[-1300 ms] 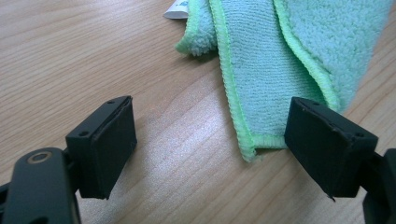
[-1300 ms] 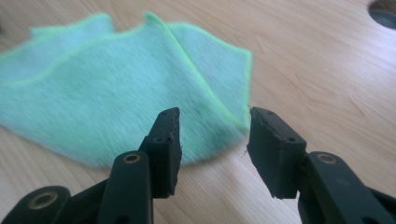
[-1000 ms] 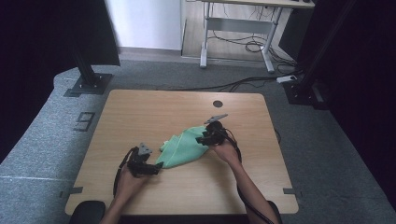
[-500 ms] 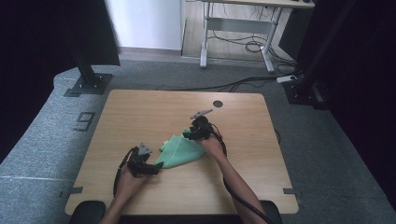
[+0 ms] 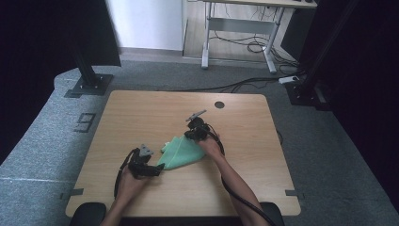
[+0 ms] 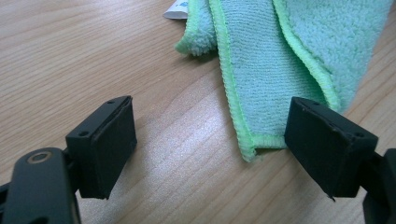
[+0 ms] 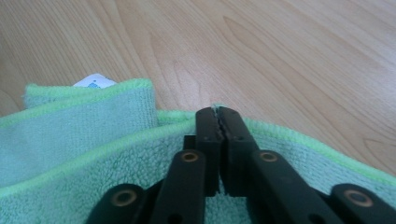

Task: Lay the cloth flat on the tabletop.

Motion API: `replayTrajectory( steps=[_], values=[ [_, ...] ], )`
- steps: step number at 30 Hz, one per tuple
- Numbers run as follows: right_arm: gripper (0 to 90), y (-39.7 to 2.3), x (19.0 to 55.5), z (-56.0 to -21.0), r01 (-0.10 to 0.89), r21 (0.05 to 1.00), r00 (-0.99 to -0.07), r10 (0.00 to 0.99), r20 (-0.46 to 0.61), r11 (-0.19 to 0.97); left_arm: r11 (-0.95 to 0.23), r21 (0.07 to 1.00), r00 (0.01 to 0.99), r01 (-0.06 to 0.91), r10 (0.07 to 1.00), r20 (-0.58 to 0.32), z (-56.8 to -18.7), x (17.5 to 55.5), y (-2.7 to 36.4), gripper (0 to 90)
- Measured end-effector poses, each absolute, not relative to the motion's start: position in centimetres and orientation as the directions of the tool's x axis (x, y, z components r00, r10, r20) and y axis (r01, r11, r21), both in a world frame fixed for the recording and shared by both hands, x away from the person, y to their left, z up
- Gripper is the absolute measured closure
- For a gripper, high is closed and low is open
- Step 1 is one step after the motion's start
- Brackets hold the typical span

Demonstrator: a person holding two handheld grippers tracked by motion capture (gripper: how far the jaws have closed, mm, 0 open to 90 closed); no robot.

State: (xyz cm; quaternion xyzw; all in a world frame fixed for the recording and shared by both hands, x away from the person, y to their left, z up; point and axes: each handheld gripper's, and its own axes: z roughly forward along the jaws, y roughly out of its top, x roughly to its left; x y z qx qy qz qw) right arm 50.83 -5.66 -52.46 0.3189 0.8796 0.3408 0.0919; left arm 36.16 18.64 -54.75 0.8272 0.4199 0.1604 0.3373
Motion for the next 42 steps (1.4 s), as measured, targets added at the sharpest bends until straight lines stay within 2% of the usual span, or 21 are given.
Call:
replayTrajectory(
  steps=[14,22,25,27,31,32,33,42],
  values=[
    [87.9,-7.5,49.3,-49.2,0.475,0.683,-0.795,0.603,0.063,0.555,-0.422,0.692,0.597,0.586,0.802,-0.016,-54.7,36.2,18.6,16.3],
    [62.2,-6.7,50.9,-50.9,0.484,0.689,-0.780,0.623,0.060,0.540,-0.421,0.692,0.596,0.586,0.803,-0.017,-54.7,36.2,18.6,16.3],
    [60.0,-6.2,51.5,-51.9,0.484,0.684,-0.784,0.617,0.063,0.545,-0.418,0.693,0.595,0.587,0.804,-0.018,-54.8,36.2,18.6,16.3],
    [62.5,-6.0,51.7,-52.5,0.487,0.678,-0.783,0.619,0.058,0.551,-0.418,0.694,0.595,0.587,0.804,-0.019,-54.8,36.2,18.6,16.3],
    [80.3,-5.8,51.9,-53.3,0.497,0.658,-0.778,0.626,0.050,0.566,-0.418,0.694,0.594,0.587,0.804,-0.019,-54.8,36.2,18.6,16.3],
    [80.3,-5.8,51.9,-53.3,0.497,0.658,-0.778,0.626,0.050,0.566,-0.417,0.694,0.594,0.587,0.804,-0.019,-54.8,36.2,18.6,16.3],
    [84.0,-6.0,51.8,-53.2,0.502,0.663,-0.775,0.629,0.060,0.555,-0.421,0.692,0.596,0.587,0.803,-0.017,-54.7,36.2,18.6,16.3],
    [84.1,-7.2,50.9,-50.3,0.463,0.704,-0.788,0.614,0.047,0.540,-0.421,0.692,0.596,0.586,0.803,-0.017,-54.8,36.2,18.6,16.3]
  ],
)
